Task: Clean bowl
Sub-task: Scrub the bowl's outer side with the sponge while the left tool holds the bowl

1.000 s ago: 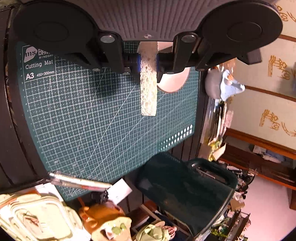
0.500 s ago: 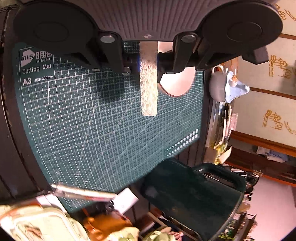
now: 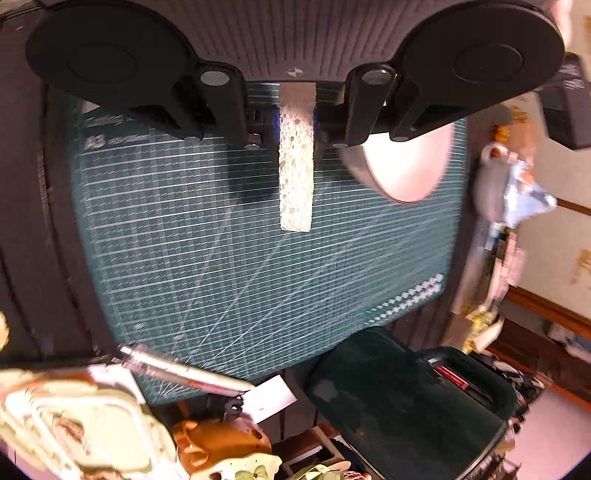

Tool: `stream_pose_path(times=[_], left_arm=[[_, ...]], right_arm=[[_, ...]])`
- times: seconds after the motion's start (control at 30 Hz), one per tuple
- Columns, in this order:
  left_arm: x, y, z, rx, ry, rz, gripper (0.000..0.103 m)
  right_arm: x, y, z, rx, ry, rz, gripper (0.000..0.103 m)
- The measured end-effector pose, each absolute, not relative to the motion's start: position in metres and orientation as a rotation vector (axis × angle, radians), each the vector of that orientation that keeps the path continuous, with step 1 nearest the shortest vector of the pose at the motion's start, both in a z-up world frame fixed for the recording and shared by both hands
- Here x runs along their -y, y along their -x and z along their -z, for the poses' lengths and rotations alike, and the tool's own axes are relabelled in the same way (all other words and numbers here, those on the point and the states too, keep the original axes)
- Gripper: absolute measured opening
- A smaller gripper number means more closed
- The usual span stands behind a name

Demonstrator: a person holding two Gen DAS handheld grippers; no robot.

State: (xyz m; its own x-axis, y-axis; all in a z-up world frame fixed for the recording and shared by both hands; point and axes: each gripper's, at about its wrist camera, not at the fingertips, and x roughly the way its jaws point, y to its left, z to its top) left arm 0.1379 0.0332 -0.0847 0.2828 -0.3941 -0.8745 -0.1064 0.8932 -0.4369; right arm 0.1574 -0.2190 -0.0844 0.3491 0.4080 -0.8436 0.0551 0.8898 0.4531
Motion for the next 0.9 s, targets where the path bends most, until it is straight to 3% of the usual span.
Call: stream_pose_path(times=[0.47, 0.57, 0.9], left_arm=[[-0.033, -0.139, 0.084, -1.283, 0.453, 0.208, 0.015], [-0.033, -0.139, 0.084, -1.283, 0.454, 0.208, 0.015], [-0.033, -0.139, 0.084, -1.283, 0.453, 0.209, 0.015]], right_arm=[[0.203, -0.152, 0.078, -1.186, -0.281, -0.227, 0.019], [0.203, -0.152, 0.082, -1.208, -0.274, -0.206, 0.013], [0.224, -0.153, 0.071, -1.166, -0.479, -0.306, 0.011]])
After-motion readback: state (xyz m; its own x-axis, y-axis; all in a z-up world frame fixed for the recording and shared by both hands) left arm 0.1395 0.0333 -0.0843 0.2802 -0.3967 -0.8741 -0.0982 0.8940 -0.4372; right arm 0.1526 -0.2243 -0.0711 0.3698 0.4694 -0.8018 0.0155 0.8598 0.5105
